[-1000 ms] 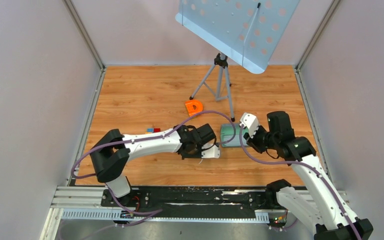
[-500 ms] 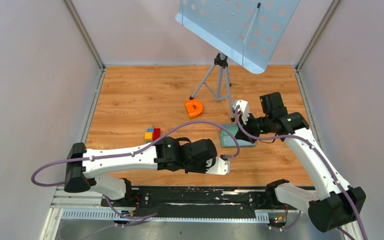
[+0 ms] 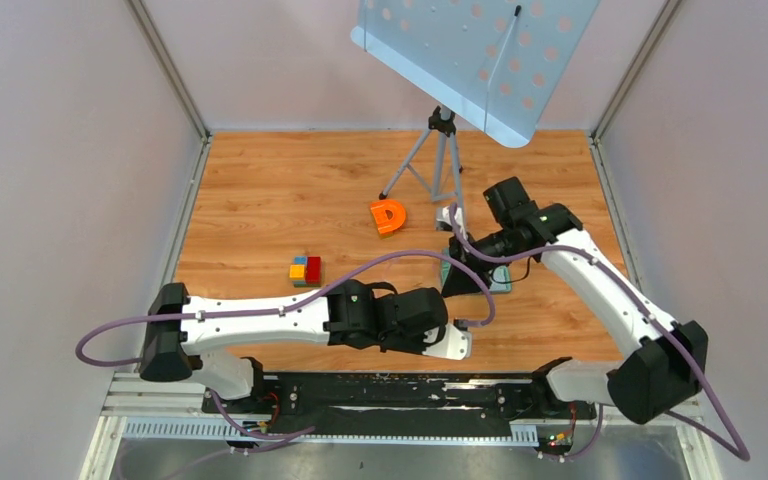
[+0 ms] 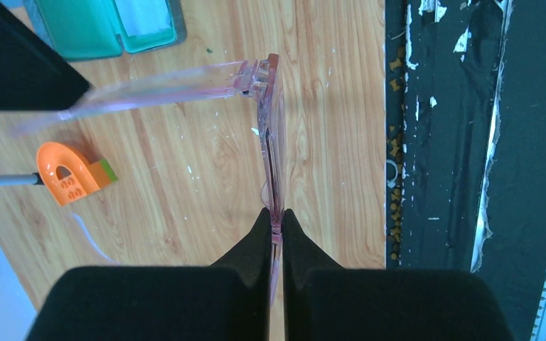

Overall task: Organize the sunglasses
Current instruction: Fold the sunglasses at the center of the board.

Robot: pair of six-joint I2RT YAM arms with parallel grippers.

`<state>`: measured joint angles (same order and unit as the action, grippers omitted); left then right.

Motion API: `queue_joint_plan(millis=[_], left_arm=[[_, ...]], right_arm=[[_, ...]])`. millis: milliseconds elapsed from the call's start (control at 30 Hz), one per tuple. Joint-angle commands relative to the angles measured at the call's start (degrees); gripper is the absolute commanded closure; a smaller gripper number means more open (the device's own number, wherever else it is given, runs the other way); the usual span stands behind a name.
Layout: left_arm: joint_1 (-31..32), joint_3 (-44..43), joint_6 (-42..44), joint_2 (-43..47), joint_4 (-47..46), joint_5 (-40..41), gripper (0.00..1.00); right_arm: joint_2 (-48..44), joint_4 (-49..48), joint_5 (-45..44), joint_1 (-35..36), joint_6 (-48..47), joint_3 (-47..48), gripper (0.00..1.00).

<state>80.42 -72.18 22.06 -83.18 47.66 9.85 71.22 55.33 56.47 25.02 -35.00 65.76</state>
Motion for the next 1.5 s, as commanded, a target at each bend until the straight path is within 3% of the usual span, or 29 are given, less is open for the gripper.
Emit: queue_joint_plan(millis=[0,333,567,833,1033,1167,1333,1467], left_arm=[[1.04,-3.18,0.64,-0.58,-2.07,1.16,1.0],[1.74,-2.24,0.71,-0.1,-4.78,1.98,1.0],[1.84,-2.27,2.69,0.82,-6.76,3.08,1.0],[1.84,-0.13,2.79,1.69,-9.26,2.83,1.0],[2.36,3.34,1.32,4.42,-7.68,0.64,1.0],[2.41,7.43,0.34,7.28,-8.06,-0.04,1.0],[2.75,8.49,0.5,7.67,-6.68,-0.58,1.0],[4.08,8.51,0.98,7.01,-4.9,2.0,1.0]], right_arm=[[3.25,1.98,3.08,3.49,-1.81,0.78,1.0],[3.62,2.0,5.56,5.11,-0.29,2.85,0.98],[4.48,2.15,5.19,11.62,-0.18,0.65,0.98],[3.91,2.99,7.21,11.79,0.22,0.19,0.97],[3.37,12.42,-0.23,4.04,-6.79,12.04,0.97],[4.57,14.28,-2.09,2.95,-8.49,17.11,0.96],[9.37,10.3,-0.29,3.02,-4.64,20.6,0.95],[13.27,2.47,-4.31,3.17,2.43,25.05,0.96]])
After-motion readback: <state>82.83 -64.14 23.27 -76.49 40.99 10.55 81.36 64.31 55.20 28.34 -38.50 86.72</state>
